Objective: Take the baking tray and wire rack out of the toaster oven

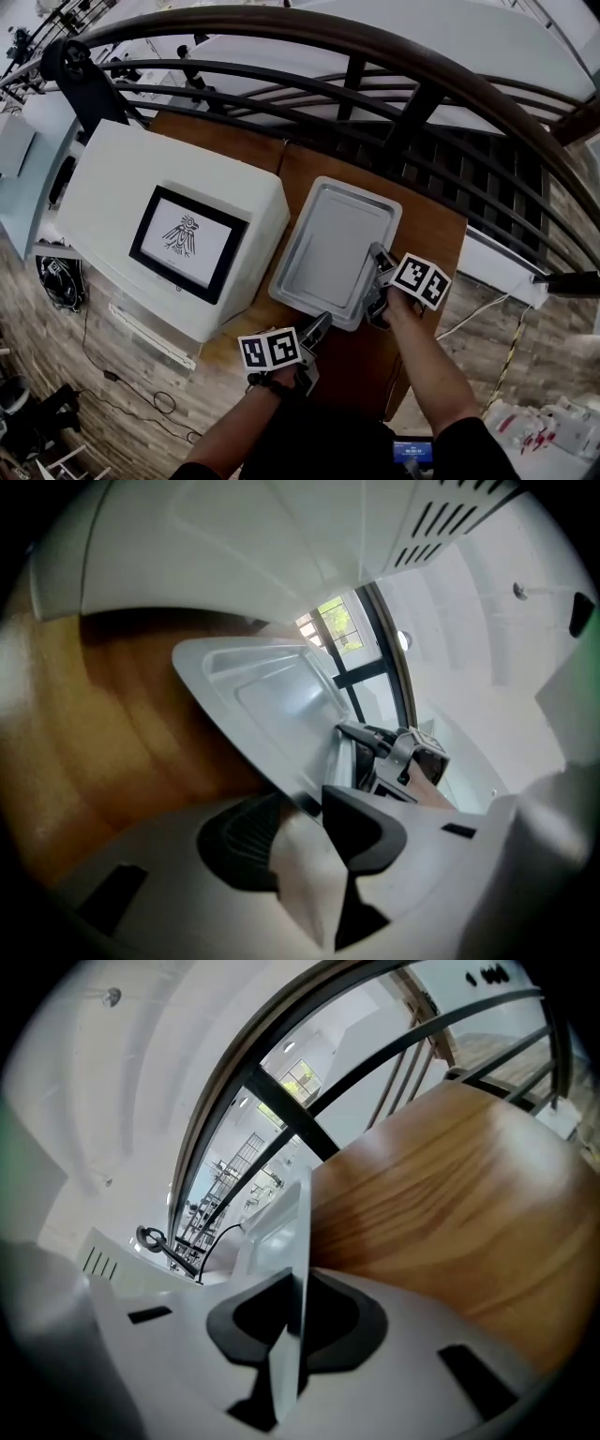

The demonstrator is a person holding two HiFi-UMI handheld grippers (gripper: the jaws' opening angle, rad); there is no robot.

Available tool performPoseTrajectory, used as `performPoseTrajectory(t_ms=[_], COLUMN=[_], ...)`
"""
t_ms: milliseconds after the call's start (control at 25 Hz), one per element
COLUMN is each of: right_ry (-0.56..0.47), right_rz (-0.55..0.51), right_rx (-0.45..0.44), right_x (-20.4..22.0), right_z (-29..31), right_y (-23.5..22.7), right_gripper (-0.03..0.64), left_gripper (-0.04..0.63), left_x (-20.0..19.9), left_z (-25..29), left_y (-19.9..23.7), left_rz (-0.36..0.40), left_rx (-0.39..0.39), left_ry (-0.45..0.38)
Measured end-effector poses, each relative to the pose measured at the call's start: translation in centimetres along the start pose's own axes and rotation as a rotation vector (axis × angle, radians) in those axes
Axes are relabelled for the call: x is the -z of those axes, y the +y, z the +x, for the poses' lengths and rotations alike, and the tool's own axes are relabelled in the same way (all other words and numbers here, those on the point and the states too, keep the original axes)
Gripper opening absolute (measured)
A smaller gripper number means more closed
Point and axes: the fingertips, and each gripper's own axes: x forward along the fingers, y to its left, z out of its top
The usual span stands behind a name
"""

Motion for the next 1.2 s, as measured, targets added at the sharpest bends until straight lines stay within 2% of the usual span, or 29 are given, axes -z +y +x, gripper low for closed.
performPoseTrajectory(t_ms=[120,200,400,520,600,760,1000,1200], right_ry=[-0.012,-0.007,0.008,0.011,-0.023,-0.094,-0.146,-0.213], right_rz=[-0.010,-0.062,-0.238,-0.388,-0.483,-0.575,-0.561,-0.555], right_rx=[0.017,0.020,0.116,0.207,0.246,0.215,0.199,0.163], right_x=[-0.3,-0.2,0.4,0.1,-0.6,-1.3,-1.7,-2.3], right_z=[0.2,0.3,0.0,-0.3,-0.9,-2.9,-6.3,-10.9], right_y=[0.1,0.5,0.7,0.8,1.1,2.7,3.8,4.1], right_gripper=[0.030,0.135,0.231,0.238,0.244,0.228,0.196,0.174], left_gripper=[0.139,0.138,0.138,0.138,0.133,0.130,0.130,0.121], left_x=[-0.3,-0.1,1.3,1.4,1.4,1.0,0.2,-1.7], left_z=[-1.5,-2.4,-3.3,-3.7,-4.1,-4.9,-4.2,-3.6], left_y=[1.0,1.8,2.4,2.0,1.8,1.6,-1.6,-5.1], left_rz=[0.034,0.020,-0.012,0.000,0.024,0.123,0.283,0.463], left_rx=[-0.061,-0.078,-0.071,-0.056,-0.055,-0.081,-0.043,-0.008], left_ry=[-0.028,-0.044,-0.029,-0.022,-0.024,-0.031,-0.005,-0.039])
